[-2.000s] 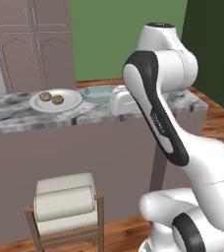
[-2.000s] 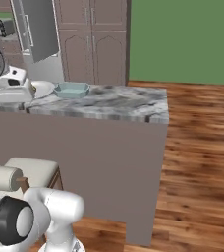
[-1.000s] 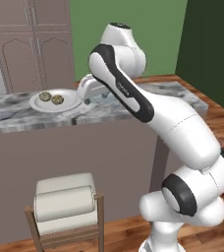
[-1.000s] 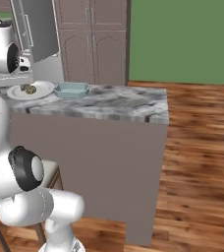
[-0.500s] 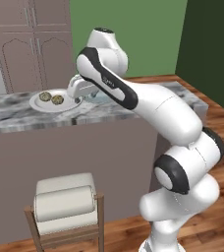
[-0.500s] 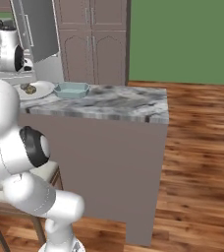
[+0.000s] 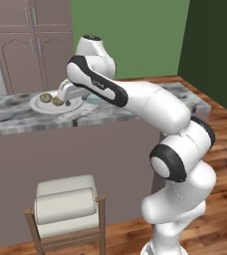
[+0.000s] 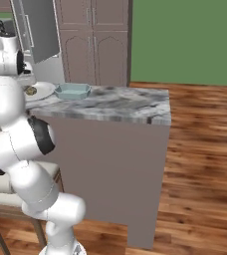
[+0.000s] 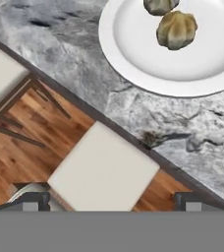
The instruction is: Place two dumplings into each of the tupperware containers and then place the containers in the fridge.
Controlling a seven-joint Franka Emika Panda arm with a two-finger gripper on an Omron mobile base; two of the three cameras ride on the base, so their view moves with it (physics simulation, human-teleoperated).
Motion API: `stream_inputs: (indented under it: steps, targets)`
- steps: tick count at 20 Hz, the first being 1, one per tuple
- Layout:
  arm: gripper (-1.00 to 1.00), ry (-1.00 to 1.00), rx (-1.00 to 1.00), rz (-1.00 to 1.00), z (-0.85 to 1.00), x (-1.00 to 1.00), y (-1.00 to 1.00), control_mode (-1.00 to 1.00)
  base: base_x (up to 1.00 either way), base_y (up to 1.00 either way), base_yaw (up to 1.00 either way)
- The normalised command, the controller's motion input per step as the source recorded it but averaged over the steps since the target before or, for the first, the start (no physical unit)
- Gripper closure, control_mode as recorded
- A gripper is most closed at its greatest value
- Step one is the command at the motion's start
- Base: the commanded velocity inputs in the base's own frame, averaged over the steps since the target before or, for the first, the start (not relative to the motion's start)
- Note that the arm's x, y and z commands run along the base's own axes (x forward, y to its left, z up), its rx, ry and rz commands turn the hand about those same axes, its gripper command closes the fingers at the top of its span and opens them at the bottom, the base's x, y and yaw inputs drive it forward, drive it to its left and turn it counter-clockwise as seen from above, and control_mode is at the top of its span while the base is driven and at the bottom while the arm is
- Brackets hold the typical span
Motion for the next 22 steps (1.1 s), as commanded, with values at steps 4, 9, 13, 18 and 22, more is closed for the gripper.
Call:
stream_inputs:
  steps: [4,9,13,18,22]
  targets:
    - [-1.0,0.0,0.0,0.0,-0.02,0.26,0.0,-1.0,0.0,0.0,0.0]
    - [-1.0,0.0,0.0,0.0,-0.19,0.56,0.0,-1.0,0.0,0.0,0.0]
    - [-1.0,0.0,0.0,0.0,-0.25,0.46,0.04,-1.0,0.0,0.0,0.0]
    - [-1.0,0.0,0.0,0.0,-0.28,0.45,0.21,-1.0,0.0,0.0,0.0]
    - [-1.0,0.0,0.0,0.0,-0.14,0.46,0.32,-1.0,0.0,0.0,0.0]
